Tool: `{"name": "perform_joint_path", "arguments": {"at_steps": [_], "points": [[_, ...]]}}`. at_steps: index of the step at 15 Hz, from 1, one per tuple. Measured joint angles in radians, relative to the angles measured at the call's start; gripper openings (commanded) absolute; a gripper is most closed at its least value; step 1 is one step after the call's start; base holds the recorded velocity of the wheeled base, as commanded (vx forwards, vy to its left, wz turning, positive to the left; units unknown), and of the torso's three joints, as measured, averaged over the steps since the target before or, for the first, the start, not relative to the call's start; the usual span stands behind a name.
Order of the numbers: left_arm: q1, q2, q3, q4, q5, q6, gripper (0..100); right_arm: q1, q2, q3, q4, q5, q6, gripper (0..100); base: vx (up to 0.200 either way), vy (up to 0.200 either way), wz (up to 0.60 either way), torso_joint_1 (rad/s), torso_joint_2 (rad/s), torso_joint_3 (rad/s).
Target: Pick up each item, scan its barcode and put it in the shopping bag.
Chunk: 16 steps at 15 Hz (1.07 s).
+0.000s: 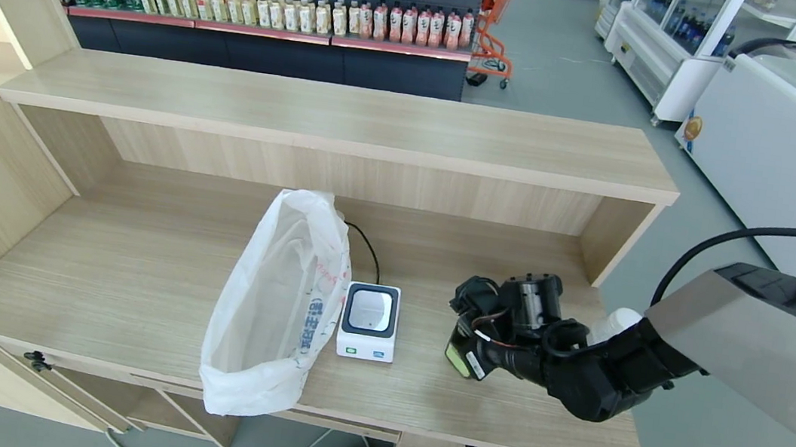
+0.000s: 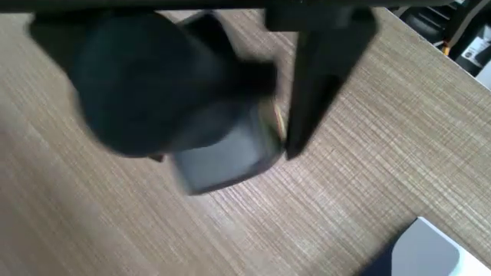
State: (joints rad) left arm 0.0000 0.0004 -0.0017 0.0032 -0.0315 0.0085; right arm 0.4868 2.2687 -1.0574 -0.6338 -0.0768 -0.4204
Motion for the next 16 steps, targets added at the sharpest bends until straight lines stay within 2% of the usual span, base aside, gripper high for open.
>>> {"name": "perform_joint_path", "arguments": {"at_steps": [4, 8, 11, 13, 16], "points": [[0.0, 0.0, 0.0, 0.0, 0.001, 0.0, 0, -0.004, 0.0, 0.011, -0.008, -0.008, 0.0, 0, 0.0, 0.0, 0.0, 0.0, 0.0, 0.0], [0.0, 0.0, 0.0, 0.0, 0.001, 0.0, 0, -0.006, -0.032, 0.023, -0.072, -0.008, 0.034, 0, 0.0, 0.0, 0.0, 0.0, 0.0, 0.0], [0.0, 0.0, 0.0, 0.0, 0.001, 0.0, 0, -0.016, -0.139, 0.03, -0.065, -0.007, 0.146, 0, 0.0, 0.0, 0.0, 0.0, 0.0, 0.0], [0.0, 0.0, 0.0, 0.0, 0.001, 0.0, 0, -0.026, -0.233, 0.036, -0.017, 0.001, 0.269, 0, 0.0, 0.0, 0.0, 0.0, 0.0, 0.0], [0.0, 0.0, 0.0, 0.0, 0.001, 0.0, 0, -0.051, -0.359, 0.039, 0.005, 0.051, 0.388, 0, 0.0, 0.0, 0.0, 0.0, 0.0, 0.0]]}}
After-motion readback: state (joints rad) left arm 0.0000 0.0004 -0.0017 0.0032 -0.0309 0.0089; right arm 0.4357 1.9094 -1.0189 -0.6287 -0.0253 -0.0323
